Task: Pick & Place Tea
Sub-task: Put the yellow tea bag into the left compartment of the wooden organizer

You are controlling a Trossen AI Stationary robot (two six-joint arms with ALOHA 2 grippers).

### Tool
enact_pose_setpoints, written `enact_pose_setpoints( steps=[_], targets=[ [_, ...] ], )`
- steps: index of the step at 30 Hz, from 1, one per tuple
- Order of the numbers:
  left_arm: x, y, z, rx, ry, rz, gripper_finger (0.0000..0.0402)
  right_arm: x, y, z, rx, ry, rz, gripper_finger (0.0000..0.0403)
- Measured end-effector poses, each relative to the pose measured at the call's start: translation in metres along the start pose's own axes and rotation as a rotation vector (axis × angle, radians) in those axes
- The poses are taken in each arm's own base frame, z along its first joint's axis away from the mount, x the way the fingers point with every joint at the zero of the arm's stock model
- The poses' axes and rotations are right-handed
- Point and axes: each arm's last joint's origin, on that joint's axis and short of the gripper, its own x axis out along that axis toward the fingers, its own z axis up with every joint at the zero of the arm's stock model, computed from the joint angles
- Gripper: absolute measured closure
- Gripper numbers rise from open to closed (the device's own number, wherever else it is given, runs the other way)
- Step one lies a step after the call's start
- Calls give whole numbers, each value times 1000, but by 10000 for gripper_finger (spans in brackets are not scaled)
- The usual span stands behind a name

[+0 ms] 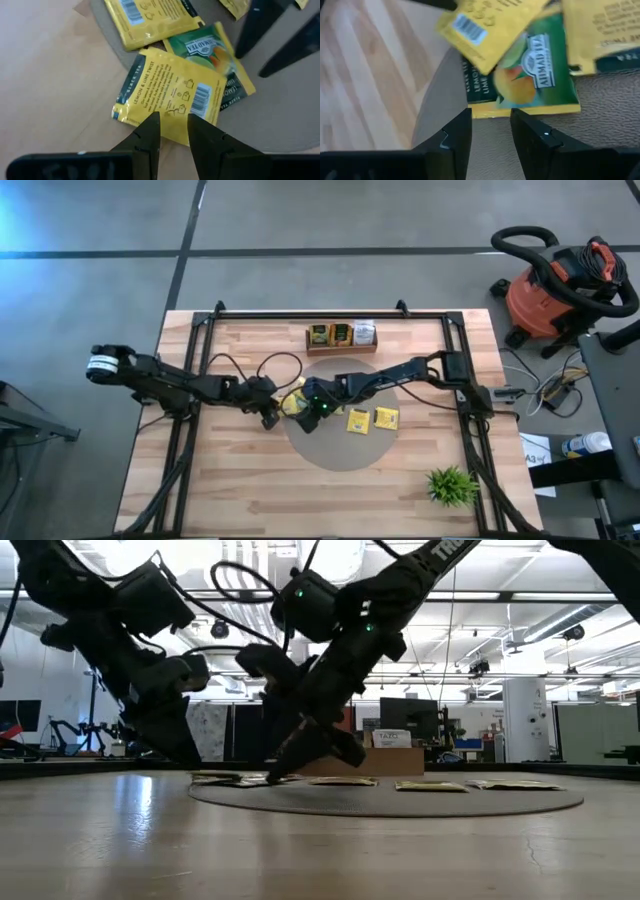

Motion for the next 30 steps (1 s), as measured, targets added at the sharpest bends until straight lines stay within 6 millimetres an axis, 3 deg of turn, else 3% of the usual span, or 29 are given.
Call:
enact_pose_setpoints(
  steps=[7, 13, 23, 30],
  targets=[
    [19, -4, -1, -7, -8, -58, 309, 0, -1, 0, 26, 23, 15, 255],
    [32, -9, 3, -8, -5, -80, 309, -15, 6, 2, 29, 46, 19, 260],
    [34, -16, 13, 48, -12, -91, 309, -14, -9, -11, 71, 106, -85, 265],
    [34, -16, 12, 45, -13, -92, 309, -14, -12, -7, 63, 13, -138, 257]
  ],
)
